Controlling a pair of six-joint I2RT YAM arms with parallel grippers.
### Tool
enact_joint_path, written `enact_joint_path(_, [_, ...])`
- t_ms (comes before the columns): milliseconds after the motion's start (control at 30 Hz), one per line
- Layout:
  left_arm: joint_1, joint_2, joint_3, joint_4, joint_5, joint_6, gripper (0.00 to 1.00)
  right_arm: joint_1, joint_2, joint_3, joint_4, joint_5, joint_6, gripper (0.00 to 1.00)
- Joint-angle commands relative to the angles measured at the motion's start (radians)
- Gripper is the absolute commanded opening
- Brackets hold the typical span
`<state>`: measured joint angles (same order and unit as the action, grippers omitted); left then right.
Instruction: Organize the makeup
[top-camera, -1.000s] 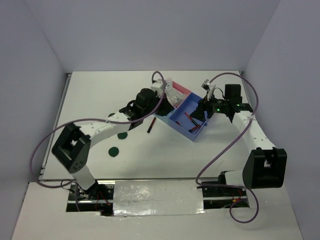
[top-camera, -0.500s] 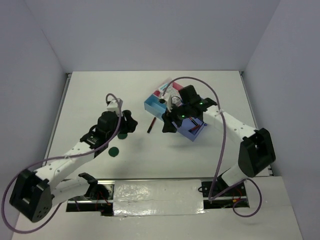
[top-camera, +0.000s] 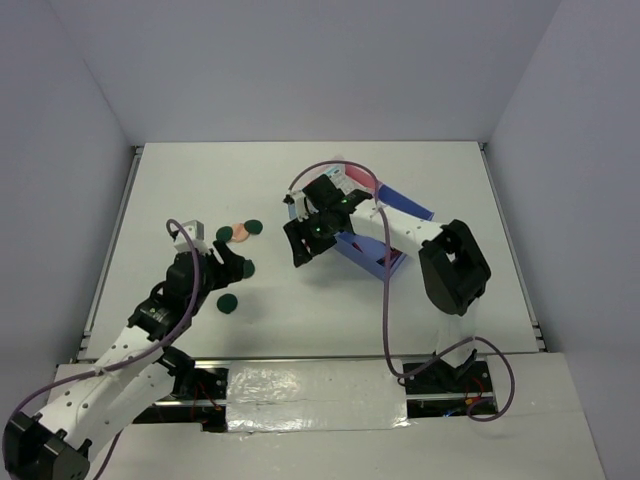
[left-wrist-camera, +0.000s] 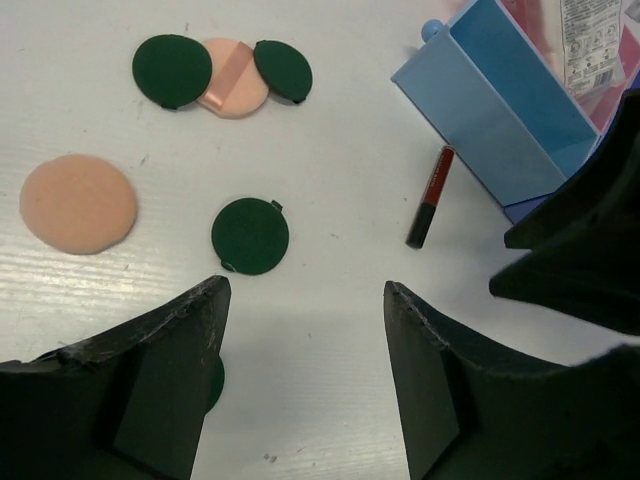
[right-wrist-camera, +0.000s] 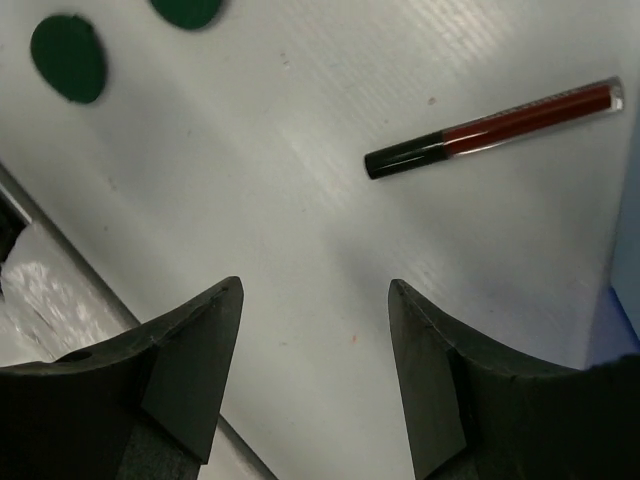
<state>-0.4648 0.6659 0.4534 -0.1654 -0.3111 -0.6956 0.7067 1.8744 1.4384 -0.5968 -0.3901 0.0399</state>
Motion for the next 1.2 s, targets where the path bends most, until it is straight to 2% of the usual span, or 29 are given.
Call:
enact_joint_path(0, [0.006, -0.046, -0.012, -0.037, -0.040, -0.039, 0.75, 0.008, 0.048, 0.094, -0.021, 0.143, 0.191, 0.68])
enact_joint_path(167, [0.006, -0.072, -0.018, -0.066, -0.046, -0.048, 0.75, 0.008, 0.089, 0.120, -0.006, 0.191, 0.278, 0.68])
enact_joint_path(300, [0.006, -0.092, -0.021, -0.075, -0.051, -0.051, 0.75, 0.028, 0.126, 0.154, -0.004, 0.334, 0.308, 0.68])
enact_joint_path(600, [0.006, -0.118, -0.025, -0.095, -0.063, -0.058, 0.75, 0.079, 0.200, 0.197, -0.015, 0.388, 0.333, 0.68])
enact_joint_path(767, [0.006, -0.123, -0.027, -0.103, -0.066, -0.056, 0.75, 0.108, 0.221, 0.203, -0.015, 0.484, 0.337, 0.68])
enact_joint_path(1167, [0.006, -0.126, -0.030, -0.103, -0.068, -0.054, 0.75, 0.120, 0.287, 0.246, -0.020, 0.540, 0.348, 0.67])
